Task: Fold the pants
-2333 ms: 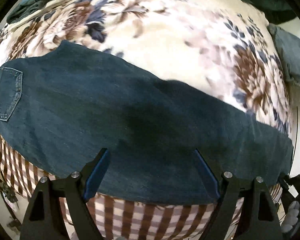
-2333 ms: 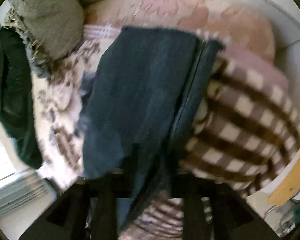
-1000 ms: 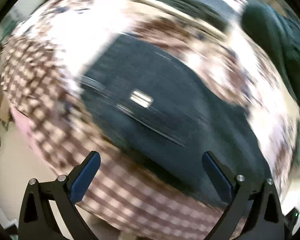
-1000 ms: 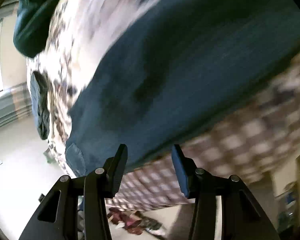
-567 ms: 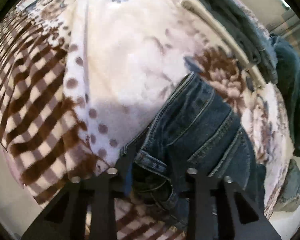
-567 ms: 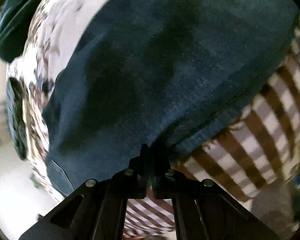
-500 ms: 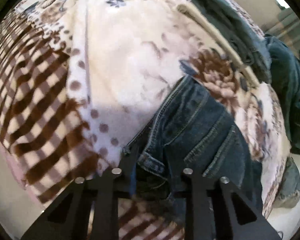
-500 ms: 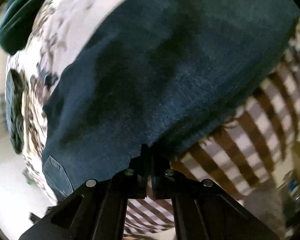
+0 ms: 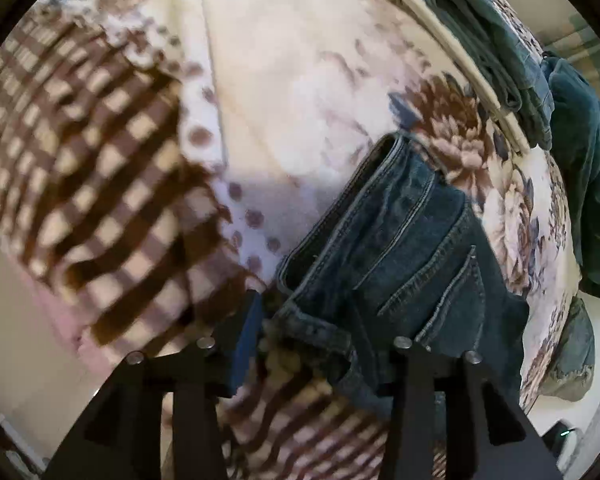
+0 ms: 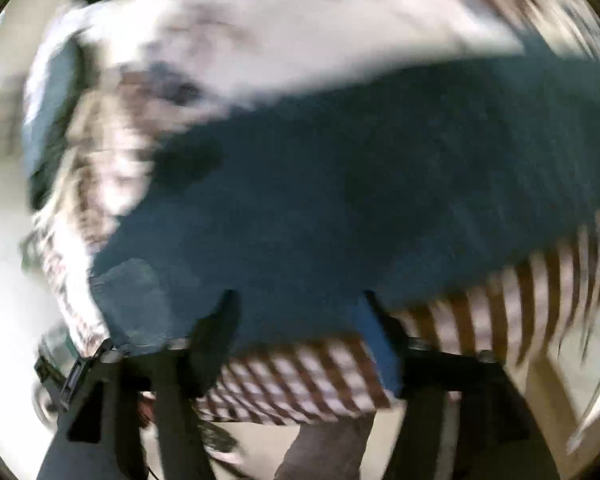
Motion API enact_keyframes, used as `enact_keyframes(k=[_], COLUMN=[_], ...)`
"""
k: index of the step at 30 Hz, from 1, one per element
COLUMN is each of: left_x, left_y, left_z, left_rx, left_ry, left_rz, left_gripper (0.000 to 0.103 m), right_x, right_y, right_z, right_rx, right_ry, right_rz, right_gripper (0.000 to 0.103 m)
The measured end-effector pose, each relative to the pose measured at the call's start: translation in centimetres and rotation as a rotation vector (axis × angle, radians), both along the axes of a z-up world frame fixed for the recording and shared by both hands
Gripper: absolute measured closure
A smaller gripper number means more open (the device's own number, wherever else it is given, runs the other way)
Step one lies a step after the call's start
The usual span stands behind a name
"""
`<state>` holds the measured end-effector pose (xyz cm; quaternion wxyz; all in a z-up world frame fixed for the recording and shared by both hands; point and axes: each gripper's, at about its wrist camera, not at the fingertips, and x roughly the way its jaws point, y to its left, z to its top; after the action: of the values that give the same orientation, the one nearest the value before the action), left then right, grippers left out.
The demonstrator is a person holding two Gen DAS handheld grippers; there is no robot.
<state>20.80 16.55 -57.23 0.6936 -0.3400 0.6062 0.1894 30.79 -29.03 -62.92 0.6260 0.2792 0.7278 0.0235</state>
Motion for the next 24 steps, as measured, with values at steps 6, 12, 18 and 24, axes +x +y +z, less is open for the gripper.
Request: enact_keyframes(k=[6,12,18,24], left_x=[3.3,9.8,11.8,10.2], left_y=[-3.1,-8.9,-11.7,-10.4], left_z=[4.8,2.3,-0.4,-2.7], left_rx=[0.185,0.195,0.203,0.229], left_ry=[-0.086,-0.116,-0.082,-0.007], left_rz=[-0.097,-0.25,-0.354,-0.354], left_gripper=[0.022,0.022,0.022,0.022], right_x=[11.6,16.4,15.3,19.6], right_y=[5.4,10.2,11.3,5.2], right_z=[0.0,-5.1,-5.2,-2.6], right_rx=[0.0,0.029,0.013,-0.096], right_ry=[-0.182,-0.063,-0.088,-0.208], right_rz=[0.2,0.429,0.595,0.294], right_gripper=[0.033,0.035,0.084,0.102])
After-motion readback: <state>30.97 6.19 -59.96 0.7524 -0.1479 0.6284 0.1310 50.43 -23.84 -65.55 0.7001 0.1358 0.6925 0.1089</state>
